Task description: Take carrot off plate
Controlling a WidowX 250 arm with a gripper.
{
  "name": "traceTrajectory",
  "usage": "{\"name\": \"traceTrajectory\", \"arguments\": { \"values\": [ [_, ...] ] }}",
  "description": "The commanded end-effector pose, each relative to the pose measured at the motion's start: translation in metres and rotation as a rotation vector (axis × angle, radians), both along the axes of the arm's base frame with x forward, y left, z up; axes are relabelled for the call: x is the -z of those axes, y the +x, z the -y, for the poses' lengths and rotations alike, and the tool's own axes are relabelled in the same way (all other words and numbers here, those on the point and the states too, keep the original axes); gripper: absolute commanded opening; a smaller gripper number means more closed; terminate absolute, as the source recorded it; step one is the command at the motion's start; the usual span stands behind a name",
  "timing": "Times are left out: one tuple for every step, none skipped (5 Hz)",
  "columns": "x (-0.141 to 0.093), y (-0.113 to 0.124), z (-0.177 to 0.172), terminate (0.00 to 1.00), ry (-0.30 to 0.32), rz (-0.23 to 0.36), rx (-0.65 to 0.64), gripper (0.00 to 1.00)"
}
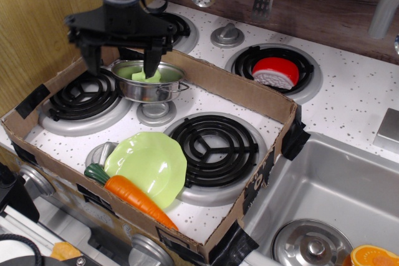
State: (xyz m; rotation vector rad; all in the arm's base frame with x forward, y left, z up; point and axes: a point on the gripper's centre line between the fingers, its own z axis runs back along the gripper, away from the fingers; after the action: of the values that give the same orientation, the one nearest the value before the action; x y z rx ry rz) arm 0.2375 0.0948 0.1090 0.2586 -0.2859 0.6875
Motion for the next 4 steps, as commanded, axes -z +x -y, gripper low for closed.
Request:
{"name": "traceTrajectory", "arguments": {
  "values": [
    [0.018,-0.018,0.02,0.0,-0.185,0.009,-0.431,1.0],
    [0.022,-0.018,0.024,0.0,-0.256,0.007,-0.548,1.0],
    [0.031,-0.023,0.03,0.0,-0.295,0.064,-0.707,1.0],
    [0.043,-0.03,0.024,0.0,-0.315,0.125,-0.891,1.0]
  ]
}}
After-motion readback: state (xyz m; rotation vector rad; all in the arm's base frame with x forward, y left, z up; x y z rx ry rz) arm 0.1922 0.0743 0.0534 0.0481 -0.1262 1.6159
